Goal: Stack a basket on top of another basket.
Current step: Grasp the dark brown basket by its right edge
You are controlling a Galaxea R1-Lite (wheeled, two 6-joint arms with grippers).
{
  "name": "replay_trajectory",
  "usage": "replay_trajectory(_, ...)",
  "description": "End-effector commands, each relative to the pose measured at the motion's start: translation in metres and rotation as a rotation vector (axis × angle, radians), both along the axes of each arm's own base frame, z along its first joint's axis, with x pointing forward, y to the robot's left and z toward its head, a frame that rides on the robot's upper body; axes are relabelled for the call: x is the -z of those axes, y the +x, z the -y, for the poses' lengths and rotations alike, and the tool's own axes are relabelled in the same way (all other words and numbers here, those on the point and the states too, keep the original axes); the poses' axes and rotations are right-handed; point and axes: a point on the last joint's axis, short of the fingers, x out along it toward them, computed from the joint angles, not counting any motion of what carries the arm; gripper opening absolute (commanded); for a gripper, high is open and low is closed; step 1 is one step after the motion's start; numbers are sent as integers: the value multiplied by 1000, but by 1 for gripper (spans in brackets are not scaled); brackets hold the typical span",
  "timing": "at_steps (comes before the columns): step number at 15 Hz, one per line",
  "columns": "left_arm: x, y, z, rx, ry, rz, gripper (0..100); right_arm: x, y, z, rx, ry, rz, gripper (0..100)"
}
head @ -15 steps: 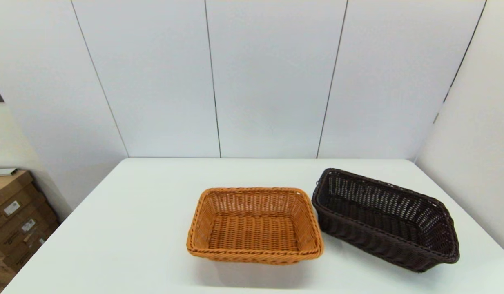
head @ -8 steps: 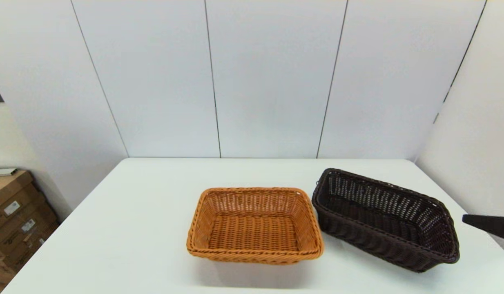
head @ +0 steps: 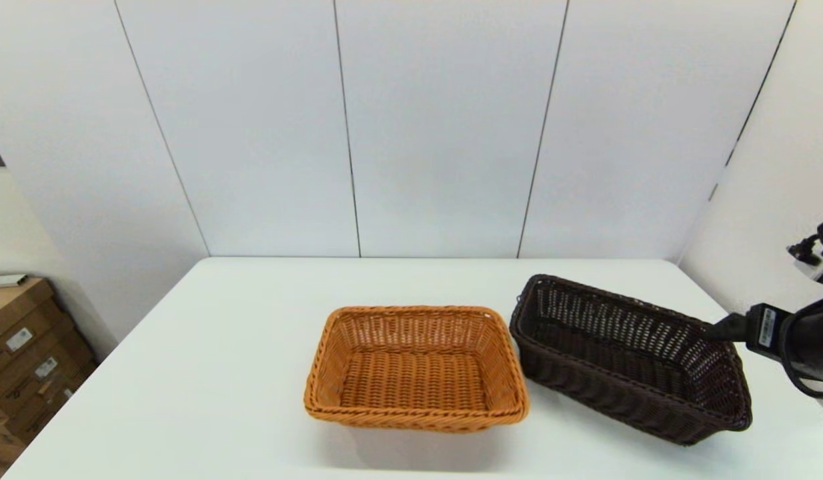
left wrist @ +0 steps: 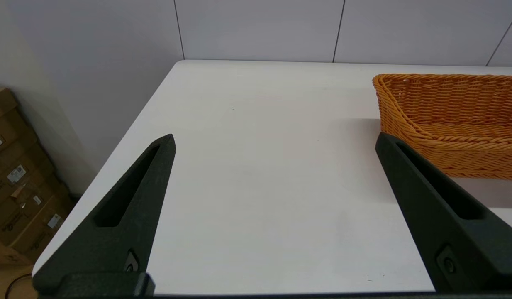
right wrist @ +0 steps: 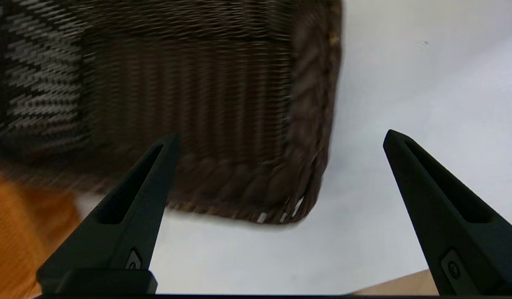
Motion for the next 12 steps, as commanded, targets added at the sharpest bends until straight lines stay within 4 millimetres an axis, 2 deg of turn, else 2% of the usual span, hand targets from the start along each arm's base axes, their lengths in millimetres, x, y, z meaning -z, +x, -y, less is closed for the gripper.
replay_trajectory(1,0,0,0,-1,0,-1,100,37,24,14,48,21,-141,100)
replay_trajectory(9,0,0,0,-1,0,-1,100,78,48,22,56,36,-212,100)
replay_trajectory(12,0,0,0,-1,0,-1,100,84,51,23,58,39,-224,100)
